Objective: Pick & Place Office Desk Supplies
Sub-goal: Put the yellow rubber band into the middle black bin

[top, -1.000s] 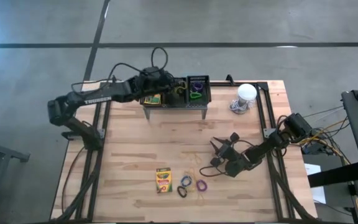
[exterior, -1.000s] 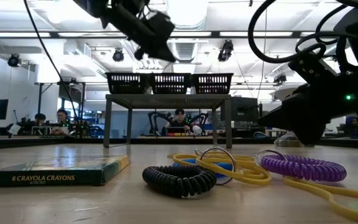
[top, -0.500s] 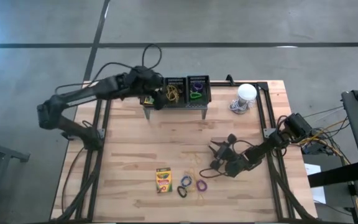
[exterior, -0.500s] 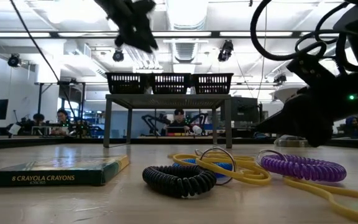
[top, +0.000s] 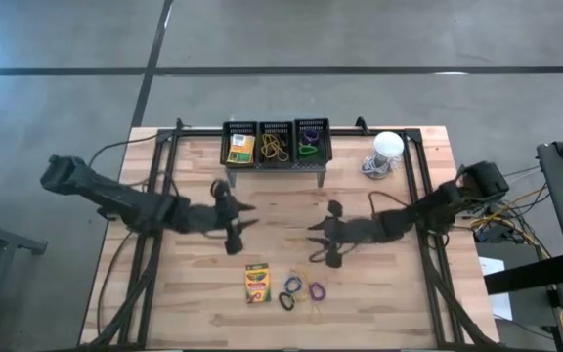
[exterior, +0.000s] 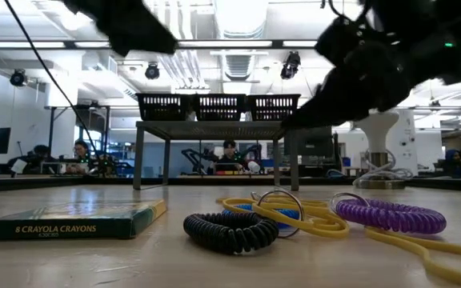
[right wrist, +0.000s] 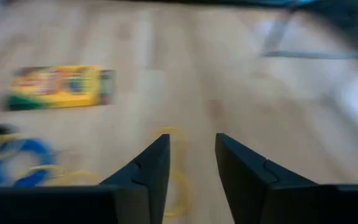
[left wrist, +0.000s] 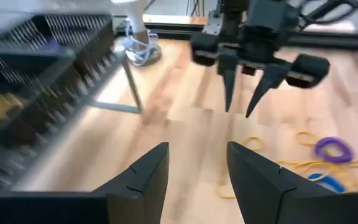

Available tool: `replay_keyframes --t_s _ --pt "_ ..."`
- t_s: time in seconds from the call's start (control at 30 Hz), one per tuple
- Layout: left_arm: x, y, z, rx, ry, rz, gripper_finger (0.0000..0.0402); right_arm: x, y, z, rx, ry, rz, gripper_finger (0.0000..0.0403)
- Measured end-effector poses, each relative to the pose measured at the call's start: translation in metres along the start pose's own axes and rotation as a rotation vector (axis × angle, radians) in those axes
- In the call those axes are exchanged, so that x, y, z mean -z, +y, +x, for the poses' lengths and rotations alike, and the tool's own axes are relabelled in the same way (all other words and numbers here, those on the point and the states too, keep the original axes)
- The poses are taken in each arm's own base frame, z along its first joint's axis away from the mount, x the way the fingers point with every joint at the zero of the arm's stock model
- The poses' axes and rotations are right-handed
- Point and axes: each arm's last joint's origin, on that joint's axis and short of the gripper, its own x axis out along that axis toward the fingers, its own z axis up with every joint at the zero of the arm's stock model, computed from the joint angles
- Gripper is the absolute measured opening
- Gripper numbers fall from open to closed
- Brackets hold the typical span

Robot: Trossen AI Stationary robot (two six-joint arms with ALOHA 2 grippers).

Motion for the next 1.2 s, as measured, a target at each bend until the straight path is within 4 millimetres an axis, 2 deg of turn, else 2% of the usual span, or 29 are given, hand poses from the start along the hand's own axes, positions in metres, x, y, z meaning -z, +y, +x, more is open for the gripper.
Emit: replay_keyframes --t_s 0.07,0.17,0.37,0.53,0.67,0.83,1.03,1.2 --pt "0.024 -0.007 0.001 0.024 0.002 -0.073 0.0163 -0.003 -0.008 0.004 -0.096 0.049 0.03 0.0141" --pt "0.055 -0.013 0.001 0.076 -0.023 -0.194 0.0163 0.001 -0.013 0.012 -0.117 0.158 0.046 0.0168" --pt "0.114 -0.006 -0.001 0.096 0.021 -0.368 0.0163 0.012 -0.008 0.032 -0.109 0.256 0.037 0.0216" --pt "0.141 0.005 -0.002 0.06 0.025 -0.433 0.0163 0.018 -0.002 0.055 -0.109 0.294 0.02 0.0234" --pt "0.146 0.009 -0.004 0.033 -0.028 -0.456 0.0163 0.021 0.001 0.069 -0.107 0.313 0.024 0.0235" --pt "0.143 0.009 -0.003 0.01 -0.061 -0.448 0.0163 0.024 -0.003 0.074 -0.093 0.346 0.02 0.0193" --pt "0.143 0.01 -0.003 -0.003 -0.069 -0.43 0.0163 0.032 -0.005 0.069 -0.074 0.442 0.019 0.0107" --pt "0.143 0.01 -0.003 -0.017 -0.074 -0.421 0.0163 0.023 -0.006 0.062 -0.088 0.429 0.049 0.0031"
